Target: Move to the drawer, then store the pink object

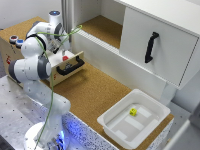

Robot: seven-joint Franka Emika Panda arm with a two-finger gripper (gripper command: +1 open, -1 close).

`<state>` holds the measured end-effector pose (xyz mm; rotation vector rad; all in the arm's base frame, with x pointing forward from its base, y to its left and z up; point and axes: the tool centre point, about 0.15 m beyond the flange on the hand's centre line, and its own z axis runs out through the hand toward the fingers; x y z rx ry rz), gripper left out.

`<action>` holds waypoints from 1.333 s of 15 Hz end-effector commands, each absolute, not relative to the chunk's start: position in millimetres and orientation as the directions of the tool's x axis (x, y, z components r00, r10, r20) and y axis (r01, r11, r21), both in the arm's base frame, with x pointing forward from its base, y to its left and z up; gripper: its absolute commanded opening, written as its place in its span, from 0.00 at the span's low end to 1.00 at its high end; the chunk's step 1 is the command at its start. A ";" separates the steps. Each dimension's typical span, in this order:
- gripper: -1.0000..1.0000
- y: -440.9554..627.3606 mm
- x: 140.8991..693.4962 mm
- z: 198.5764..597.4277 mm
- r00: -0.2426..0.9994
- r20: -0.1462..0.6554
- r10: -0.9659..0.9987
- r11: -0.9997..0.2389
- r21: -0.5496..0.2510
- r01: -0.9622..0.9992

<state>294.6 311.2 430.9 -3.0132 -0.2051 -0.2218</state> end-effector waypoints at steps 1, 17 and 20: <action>1.00 337.4 239.1 492.9 0.926 0.086 0.367 -0.925 -0.071 0.373; 1.00 506.1 182.3 561.8 0.659 -0.097 0.746 -0.666 -0.084 0.741; 1.00 532.3 169.9 555.6 0.591 -0.105 0.800 -0.599 -0.084 0.796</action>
